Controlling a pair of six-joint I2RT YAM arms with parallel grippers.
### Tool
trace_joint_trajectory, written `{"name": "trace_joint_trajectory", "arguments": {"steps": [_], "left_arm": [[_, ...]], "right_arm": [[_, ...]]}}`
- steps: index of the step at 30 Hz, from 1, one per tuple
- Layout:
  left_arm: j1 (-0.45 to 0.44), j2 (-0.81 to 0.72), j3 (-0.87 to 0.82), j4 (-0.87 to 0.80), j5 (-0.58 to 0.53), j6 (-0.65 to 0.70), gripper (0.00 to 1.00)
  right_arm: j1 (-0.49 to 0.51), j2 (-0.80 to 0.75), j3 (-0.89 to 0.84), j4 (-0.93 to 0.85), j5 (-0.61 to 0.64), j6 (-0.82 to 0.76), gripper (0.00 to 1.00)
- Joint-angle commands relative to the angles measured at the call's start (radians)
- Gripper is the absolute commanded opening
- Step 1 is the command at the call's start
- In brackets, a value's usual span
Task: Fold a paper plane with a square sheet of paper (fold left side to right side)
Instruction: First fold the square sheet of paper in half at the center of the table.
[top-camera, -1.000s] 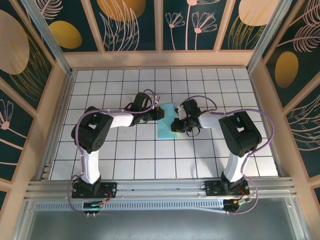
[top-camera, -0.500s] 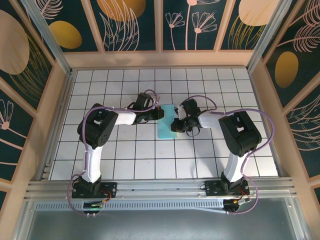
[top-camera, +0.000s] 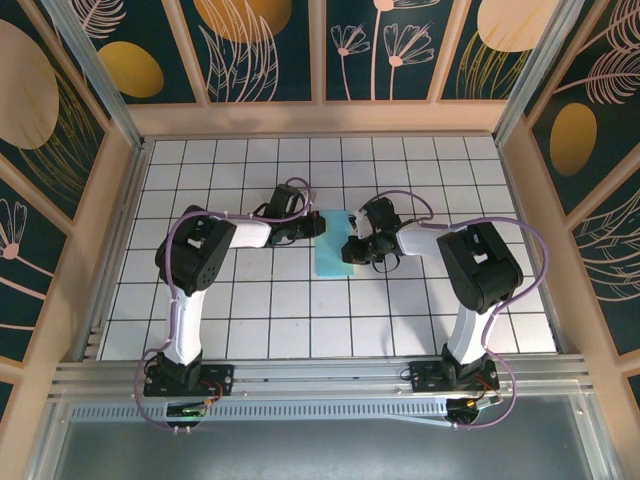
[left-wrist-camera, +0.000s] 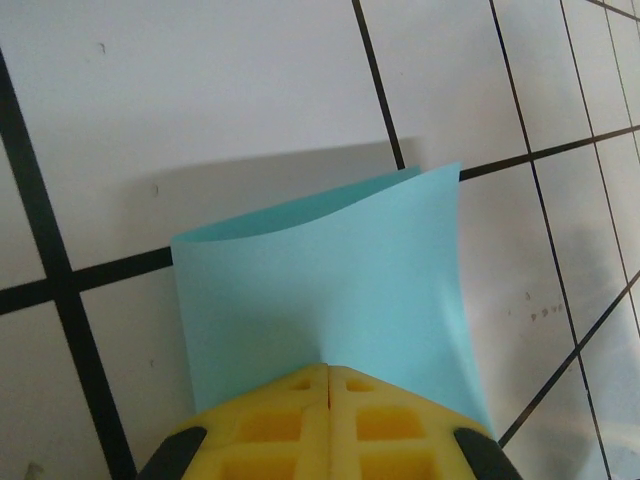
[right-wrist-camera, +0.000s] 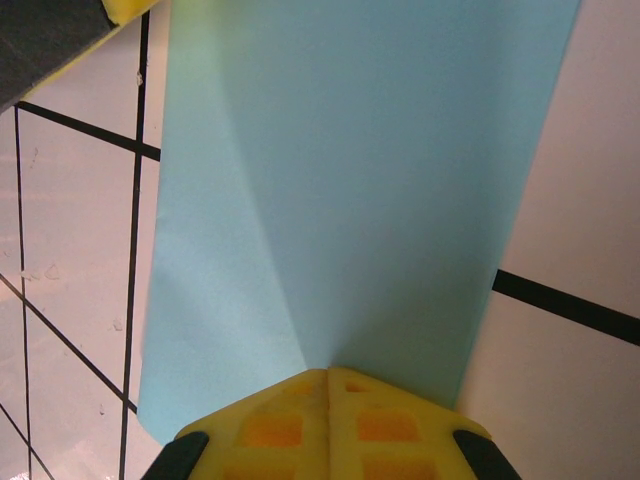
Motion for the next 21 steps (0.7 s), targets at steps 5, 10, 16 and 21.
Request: {"name": "trace_joint_trajectory", "arguments": {"steps": [5,10,16,21], "left_arm": [[0.047,0.063,0.067,-0.046,-0.092,0.003,0.02],[0.059,0.092,0.111,-0.060,-0.111,-0.004,0.02],[0.073,0.139,0.188,-0.109,-0.139,0.009,0.02],[0.083,0.157,0.208,-0.116,-0.151,0.008,0.02]], "right_arm": [[-0.018,0.092,-0.052,-0.154,0.206,-0.033,0.00],[-0.019,0.091,-0.053,-0.153,0.206,-0.033,0.00],[-0.019,0.090,-0.054,-0.153,0.209,-0.034,0.00],[-0.018,0.088,-0.056,-0.153,0.208,-0.033,0.00]]}}
